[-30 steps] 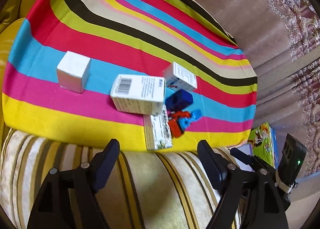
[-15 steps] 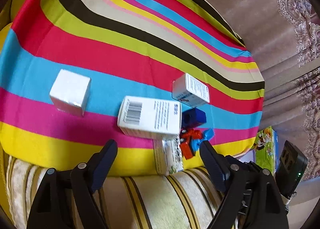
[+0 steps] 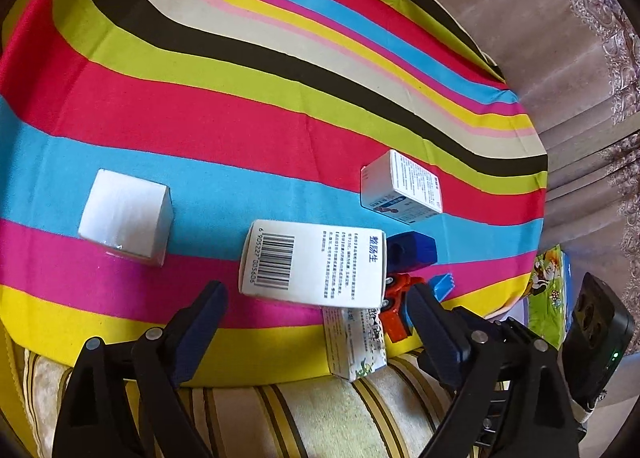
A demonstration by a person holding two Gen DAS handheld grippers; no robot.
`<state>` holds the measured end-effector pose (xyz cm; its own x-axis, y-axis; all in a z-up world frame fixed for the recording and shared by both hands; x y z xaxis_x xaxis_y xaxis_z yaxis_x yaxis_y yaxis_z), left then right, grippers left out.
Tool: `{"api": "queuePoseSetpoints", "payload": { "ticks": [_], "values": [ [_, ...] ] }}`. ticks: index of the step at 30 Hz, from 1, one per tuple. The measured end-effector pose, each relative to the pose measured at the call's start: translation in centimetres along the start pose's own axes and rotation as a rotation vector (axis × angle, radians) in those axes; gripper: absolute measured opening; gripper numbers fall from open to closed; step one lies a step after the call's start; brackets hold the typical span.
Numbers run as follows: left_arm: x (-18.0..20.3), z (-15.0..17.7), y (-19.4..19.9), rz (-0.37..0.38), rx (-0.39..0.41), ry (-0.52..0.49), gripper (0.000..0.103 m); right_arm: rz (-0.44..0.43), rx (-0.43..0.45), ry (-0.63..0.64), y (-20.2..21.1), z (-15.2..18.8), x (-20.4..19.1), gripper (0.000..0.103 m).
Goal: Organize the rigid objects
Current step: 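Grasp the white barcode box with left tool while right tool grasps the toy car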
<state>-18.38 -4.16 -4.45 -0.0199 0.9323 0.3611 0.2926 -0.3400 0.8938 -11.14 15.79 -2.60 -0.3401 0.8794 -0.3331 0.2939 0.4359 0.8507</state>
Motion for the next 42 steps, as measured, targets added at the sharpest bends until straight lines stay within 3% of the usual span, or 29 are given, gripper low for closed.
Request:
{"api": "queuePoseSetpoints", "payload": {
  "ticks": [18, 21, 25, 42],
  "values": [
    [0.3, -0.9, -1.2, -0.032, 0.013, -0.03, 0.092, -0.052, -0.025, -0.018, -3.0, -2.0, 0.3, 0.073],
    [0.3, -0.9, -1.3, -0.032, 0.014, -0.033, 0.086, -0.069, -0.024, -0.024, -3.2, -2.0, 0.5, 0.073],
    [0.4, -0.8, -1.5, -0.026, 0.004, -0.046, 0.074, -0.088, -0.034, -0.03, -3.6, -1.9, 0.7, 0.061],
    [0.3, 0.3, 0.0, 0.019, 0.057, -0.01, 0.071, -0.078, 0.006, -0.021, -2.2, -1.1, 1.2, 0.061]
  ]
}}
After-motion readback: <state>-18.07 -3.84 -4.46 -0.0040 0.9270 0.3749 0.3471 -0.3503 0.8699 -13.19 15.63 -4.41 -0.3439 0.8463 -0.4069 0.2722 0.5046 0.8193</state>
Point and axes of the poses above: each gripper's, at about its wrist camera, not at the fingertips, and y roughly against the way its jaws point, x to its right, z to its underside, the point moved 1 cm from there along -y, roughly the way its jaws point, and after that the axes turned 9 degrees about -z, right-handed, at the moved point
